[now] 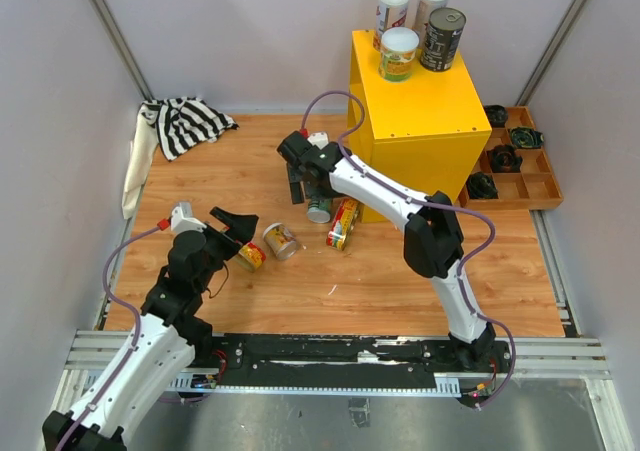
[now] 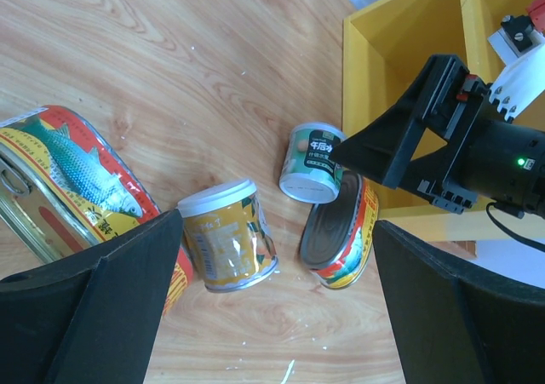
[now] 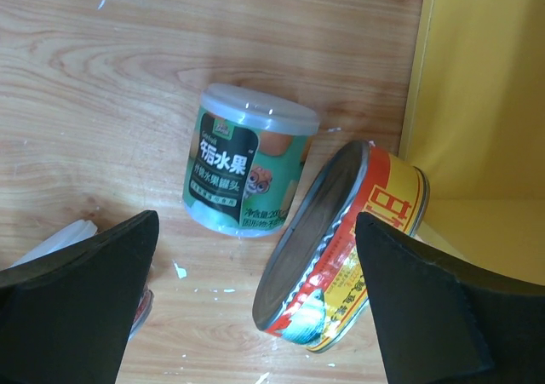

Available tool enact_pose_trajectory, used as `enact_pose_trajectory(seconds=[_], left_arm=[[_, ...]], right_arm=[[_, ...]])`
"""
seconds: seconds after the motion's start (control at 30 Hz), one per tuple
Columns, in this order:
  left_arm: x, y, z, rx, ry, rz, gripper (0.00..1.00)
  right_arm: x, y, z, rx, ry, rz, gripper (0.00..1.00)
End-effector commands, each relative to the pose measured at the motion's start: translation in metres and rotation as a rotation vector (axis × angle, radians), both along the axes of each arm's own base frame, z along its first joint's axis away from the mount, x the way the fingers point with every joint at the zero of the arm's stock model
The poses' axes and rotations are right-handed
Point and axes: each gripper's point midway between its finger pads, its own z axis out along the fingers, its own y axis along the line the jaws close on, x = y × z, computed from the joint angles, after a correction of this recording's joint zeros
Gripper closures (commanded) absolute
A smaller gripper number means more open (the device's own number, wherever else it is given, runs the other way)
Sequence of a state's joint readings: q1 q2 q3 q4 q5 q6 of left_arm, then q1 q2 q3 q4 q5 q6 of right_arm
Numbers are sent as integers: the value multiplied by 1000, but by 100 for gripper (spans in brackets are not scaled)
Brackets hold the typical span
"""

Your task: Place and organize the canned foods onto the counter

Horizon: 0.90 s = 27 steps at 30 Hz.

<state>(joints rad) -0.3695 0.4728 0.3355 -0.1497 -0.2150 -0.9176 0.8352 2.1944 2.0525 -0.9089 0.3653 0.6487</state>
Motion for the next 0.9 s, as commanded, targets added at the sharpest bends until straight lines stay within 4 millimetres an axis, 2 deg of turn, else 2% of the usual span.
enact_pose_trajectory(seconds=[0.0, 0.53, 0.87], left_arm=[[6, 1, 1, 2, -22, 9, 2], [13, -1, -8, 38, -1, -1, 2], [16, -2, -10, 46, 1, -3, 2]], right_arm=[[11, -5, -15, -2, 18, -36, 2], [26, -6, -48, 7, 65, -52, 1], [32, -1, -57, 14, 68, -20, 3]])
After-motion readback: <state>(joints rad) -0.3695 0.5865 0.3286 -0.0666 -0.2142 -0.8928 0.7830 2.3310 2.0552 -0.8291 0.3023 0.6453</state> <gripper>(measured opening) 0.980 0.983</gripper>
